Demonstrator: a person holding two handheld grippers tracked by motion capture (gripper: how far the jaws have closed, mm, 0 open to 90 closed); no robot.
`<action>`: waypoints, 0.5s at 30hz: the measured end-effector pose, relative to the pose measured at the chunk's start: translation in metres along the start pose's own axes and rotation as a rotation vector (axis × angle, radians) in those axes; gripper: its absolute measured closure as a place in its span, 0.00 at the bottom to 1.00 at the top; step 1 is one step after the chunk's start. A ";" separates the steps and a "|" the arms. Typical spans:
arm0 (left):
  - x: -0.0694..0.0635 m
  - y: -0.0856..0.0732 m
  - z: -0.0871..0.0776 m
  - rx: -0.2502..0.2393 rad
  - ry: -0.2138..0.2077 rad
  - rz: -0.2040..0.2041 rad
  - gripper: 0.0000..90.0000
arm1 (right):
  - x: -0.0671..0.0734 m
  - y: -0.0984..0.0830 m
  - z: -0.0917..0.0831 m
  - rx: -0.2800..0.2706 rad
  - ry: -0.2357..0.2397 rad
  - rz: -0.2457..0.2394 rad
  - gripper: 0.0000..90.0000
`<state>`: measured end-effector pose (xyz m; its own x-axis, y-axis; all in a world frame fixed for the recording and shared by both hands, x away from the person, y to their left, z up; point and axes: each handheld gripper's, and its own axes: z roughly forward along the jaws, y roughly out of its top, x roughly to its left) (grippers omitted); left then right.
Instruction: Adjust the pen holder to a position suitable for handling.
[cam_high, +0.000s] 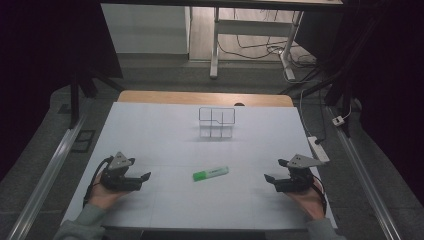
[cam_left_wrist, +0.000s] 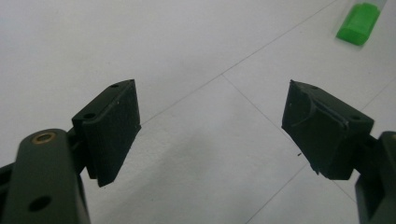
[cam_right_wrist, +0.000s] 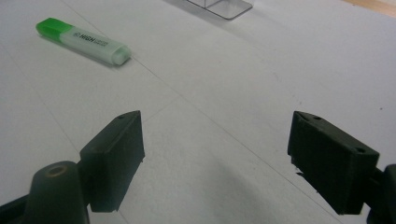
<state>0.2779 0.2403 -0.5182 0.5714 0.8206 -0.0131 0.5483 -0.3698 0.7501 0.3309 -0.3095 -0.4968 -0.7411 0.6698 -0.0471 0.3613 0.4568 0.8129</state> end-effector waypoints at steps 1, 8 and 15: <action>0.000 0.000 0.000 0.003 0.000 0.003 0.21 | -0.001 0.000 0.000 0.000 -0.001 0.005 0.20; 0.001 -0.001 0.001 0.006 -0.005 0.000 0.21 | -0.001 -0.002 0.002 0.008 0.008 0.014 0.19; 0.000 -0.002 0.000 0.004 0.002 0.004 0.21 | 0.000 -0.002 0.004 0.027 0.017 0.003 0.19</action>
<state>0.2768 0.2411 -0.5192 0.5726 0.8198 -0.0089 0.5485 -0.3749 0.7474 0.3323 -0.3078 -0.5006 -0.7496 0.6610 -0.0344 0.3785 0.4707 0.7970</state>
